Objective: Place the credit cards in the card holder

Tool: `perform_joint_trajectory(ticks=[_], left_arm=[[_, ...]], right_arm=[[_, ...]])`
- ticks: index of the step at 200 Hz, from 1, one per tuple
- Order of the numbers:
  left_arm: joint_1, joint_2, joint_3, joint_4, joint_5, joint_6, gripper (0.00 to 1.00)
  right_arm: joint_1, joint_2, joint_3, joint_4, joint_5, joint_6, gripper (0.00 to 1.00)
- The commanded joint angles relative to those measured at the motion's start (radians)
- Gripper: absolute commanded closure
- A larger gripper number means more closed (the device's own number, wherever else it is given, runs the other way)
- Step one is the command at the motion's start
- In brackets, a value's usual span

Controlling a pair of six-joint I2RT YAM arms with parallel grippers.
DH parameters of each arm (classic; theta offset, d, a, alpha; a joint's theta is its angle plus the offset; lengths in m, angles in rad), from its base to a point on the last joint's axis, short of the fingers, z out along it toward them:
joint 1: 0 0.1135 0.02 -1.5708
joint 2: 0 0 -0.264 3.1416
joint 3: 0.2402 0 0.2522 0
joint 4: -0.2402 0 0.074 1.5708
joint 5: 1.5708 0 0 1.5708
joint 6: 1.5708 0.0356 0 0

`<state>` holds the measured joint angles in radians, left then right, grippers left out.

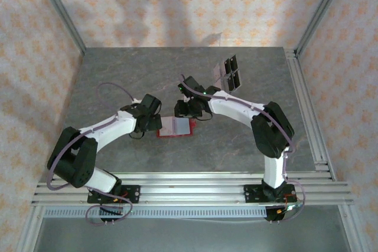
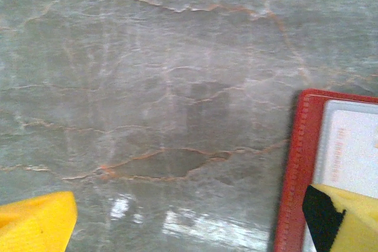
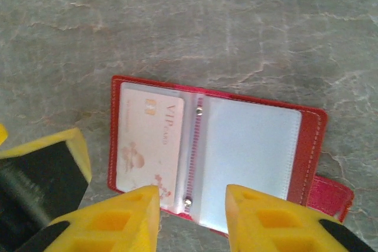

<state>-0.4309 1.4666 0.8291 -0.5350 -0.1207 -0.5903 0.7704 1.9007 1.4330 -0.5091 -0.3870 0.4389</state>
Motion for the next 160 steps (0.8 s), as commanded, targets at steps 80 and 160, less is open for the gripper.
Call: perform_joint_trajectory(ticks=[80, 160], left_arm=[[-0.044, 0.016, -0.011, 0.099, 0.03, 0.025, 0.0], [-0.052, 0.077, -0.031, 0.076, -0.025, 0.024, 0.0]], right_arm=[[0.006, 0.019, -0.09, 0.001, 0.05, 0.008, 0.63], [0.006, 0.072, -0.032, -0.019, 0.052, -0.008, 0.61]])
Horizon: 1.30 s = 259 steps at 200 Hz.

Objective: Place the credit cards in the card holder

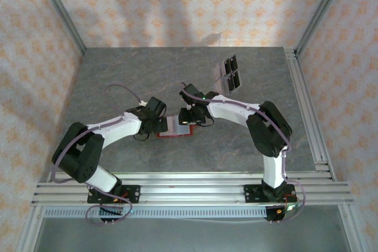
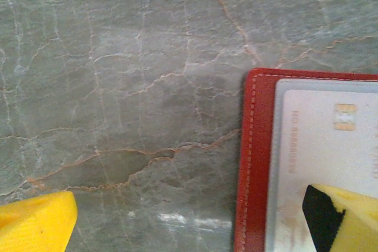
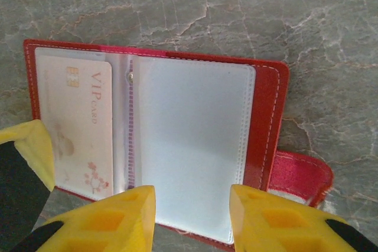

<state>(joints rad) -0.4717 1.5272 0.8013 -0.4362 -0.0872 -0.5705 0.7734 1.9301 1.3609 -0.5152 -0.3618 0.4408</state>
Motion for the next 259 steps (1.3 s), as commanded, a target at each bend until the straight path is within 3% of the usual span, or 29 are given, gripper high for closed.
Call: perform_joint_trajectory(ticks=[1, 124, 205, 259], left_arm=[[-0.011, 0.017, -0.003, -0.023, -0.06, 0.003, 0.0], [-0.029, 0.068, 0.018, -0.034, -0.067, 0.009, 0.0], [-0.038, 0.072, 0.02, -0.03, -0.062, 0.006, 0.0], [-0.04, 0.072, 0.024, -0.03, -0.06, 0.005, 0.0]], right_arm=[[0.003, 0.044, 0.042, -0.014, 0.027, -0.01, 0.61], [0.003, 0.13, 0.097, -0.025, 0.011, -0.025, 0.59], [0.003, 0.13, 0.074, 0.088, -0.135, 0.044, 0.59], [0.003, 0.119, 0.066, 0.101, -0.133, 0.052, 0.59]])
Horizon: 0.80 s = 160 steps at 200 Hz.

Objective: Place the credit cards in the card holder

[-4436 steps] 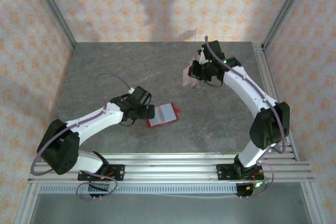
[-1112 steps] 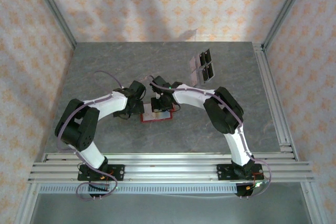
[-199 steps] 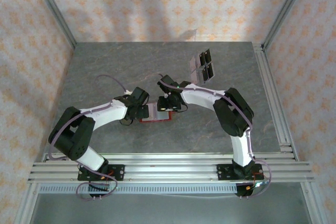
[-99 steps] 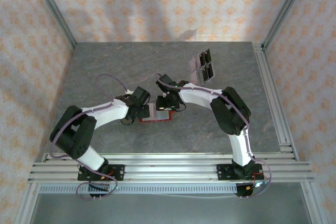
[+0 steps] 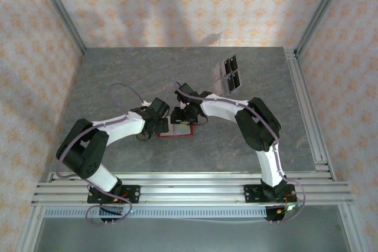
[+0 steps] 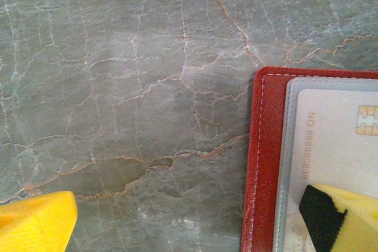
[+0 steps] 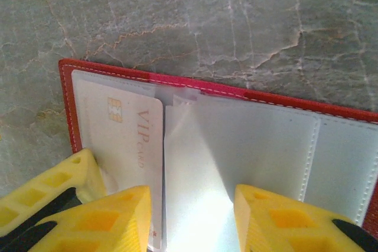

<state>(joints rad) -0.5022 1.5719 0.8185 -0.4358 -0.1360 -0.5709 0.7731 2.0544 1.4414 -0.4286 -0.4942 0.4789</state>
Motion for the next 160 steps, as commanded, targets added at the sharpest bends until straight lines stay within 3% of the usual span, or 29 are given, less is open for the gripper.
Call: perform_joint_trajectory(ticks=[1, 69, 160], left_arm=[[-0.009, 0.028, 0.008, -0.032, -0.011, 0.005, 0.0], [-0.009, 0.035, 0.011, -0.03, -0.013, 0.01, 0.0], [-0.009, 0.04, 0.013, -0.027, -0.011, 0.011, 0.0]], right_arm=[[0.003, -0.007, -0.015, 0.014, 0.0, 0.014, 0.59], [-0.031, -0.084, 0.024, -0.064, 0.098, -0.052, 0.59], [-0.032, 0.032, 0.151, -0.214, 0.194, -0.165, 0.58]])
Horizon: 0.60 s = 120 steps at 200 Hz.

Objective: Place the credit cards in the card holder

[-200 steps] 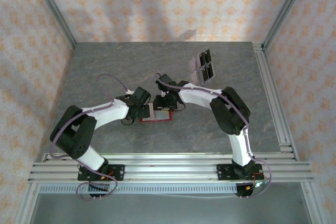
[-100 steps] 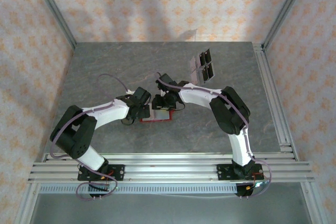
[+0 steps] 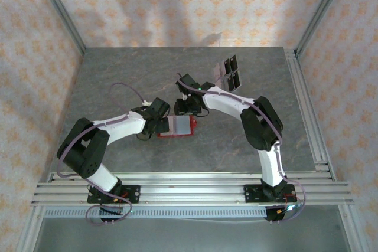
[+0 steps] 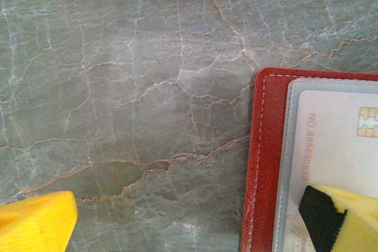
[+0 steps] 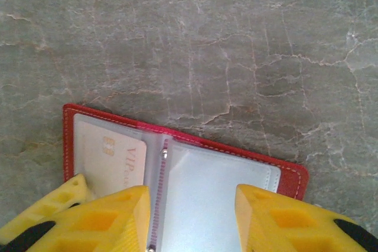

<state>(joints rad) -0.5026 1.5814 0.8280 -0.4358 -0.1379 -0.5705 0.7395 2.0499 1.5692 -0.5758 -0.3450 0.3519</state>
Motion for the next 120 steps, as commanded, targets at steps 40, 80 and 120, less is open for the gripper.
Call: perform_joint_trajectory(ticks=[40, 80, 120], left_arm=[[-0.009, 0.032, 0.007, -0.029, -0.009, 0.011, 0.0], [-0.009, 0.032, 0.008, -0.028, -0.008, 0.011, 0.0], [-0.008, 0.034, 0.009, -0.027, -0.007, 0.009, 0.0]], right_arm=[[0.004, 0.062, 0.023, -0.066, 0.038, -0.04, 0.58], [0.009, 0.077, 0.014, -0.063, 0.033, -0.039, 0.58], [0.026, 0.09, 0.004, -0.032, -0.052, -0.012, 0.58]])
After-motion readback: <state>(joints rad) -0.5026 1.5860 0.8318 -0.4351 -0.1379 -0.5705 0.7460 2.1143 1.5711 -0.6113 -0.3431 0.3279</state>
